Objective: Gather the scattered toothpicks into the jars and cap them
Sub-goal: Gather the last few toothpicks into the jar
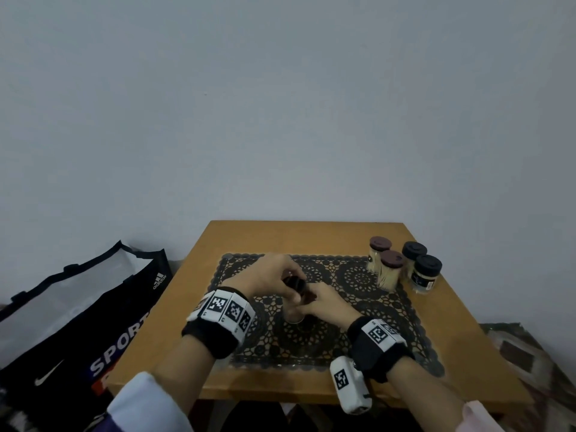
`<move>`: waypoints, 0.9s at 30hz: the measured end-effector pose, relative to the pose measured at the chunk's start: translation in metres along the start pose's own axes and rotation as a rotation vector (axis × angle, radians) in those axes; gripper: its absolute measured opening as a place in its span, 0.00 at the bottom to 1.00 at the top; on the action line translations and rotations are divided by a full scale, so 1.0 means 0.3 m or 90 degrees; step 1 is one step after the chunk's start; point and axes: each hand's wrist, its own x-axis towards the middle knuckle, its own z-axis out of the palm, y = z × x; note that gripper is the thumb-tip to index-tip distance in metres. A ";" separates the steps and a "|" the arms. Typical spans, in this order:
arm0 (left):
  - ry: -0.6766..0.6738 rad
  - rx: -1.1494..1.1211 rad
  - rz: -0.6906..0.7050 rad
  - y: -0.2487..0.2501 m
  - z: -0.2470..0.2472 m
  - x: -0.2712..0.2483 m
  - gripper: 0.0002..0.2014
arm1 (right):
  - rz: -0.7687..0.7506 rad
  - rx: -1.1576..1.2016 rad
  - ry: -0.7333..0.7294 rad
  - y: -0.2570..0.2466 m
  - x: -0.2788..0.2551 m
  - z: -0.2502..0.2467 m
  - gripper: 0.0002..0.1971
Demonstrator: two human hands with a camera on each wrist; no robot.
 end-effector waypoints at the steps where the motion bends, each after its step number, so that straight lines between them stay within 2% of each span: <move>1: -0.005 0.016 0.009 -0.003 0.001 0.006 0.19 | 0.008 0.001 0.001 -0.006 0.000 0.000 0.10; 5: -0.038 0.016 0.006 -0.003 -0.014 0.027 0.21 | 0.033 -0.014 -0.006 -0.001 0.011 0.000 0.12; 9: -0.108 0.011 0.002 0.011 -0.035 0.042 0.19 | 0.061 -0.028 -0.013 0.005 0.024 0.001 0.07; 13: -0.126 0.023 0.007 0.022 -0.033 0.037 0.20 | 0.071 -0.042 -0.015 0.004 0.027 0.004 0.05; 15: -0.122 0.026 0.007 0.020 -0.027 0.032 0.21 | 0.068 -0.067 -0.042 -0.013 0.021 -0.010 0.08; 18: -0.108 0.045 0.012 0.011 -0.001 0.024 0.25 | 0.085 -0.144 -0.081 -0.048 0.009 -0.071 0.23; 19: -0.097 0.052 0.014 0.005 0.011 0.022 0.26 | 0.087 -0.170 -0.047 -0.060 0.006 -0.105 0.27; 21: -0.080 0.045 0.020 -0.006 0.022 0.018 0.26 | 0.088 -0.238 0.114 -0.074 0.000 -0.192 0.26; 23: -0.080 0.031 0.024 -0.020 0.010 0.017 0.25 | 0.109 -0.383 0.311 -0.074 -0.009 -0.296 0.14; 24: -0.084 0.025 0.020 -0.027 -0.002 0.018 0.25 | 0.121 -0.453 0.376 -0.058 -0.009 -0.346 0.09; 25: -0.087 0.023 0.010 -0.039 -0.015 0.018 0.25 | 0.134 -0.496 0.410 -0.039 -0.009 -0.390 0.07; 27: -0.071 0.031 -0.016 -0.072 -0.045 0.019 0.24 | 0.207 -0.523 0.384 0.014 -0.009 -0.440 0.10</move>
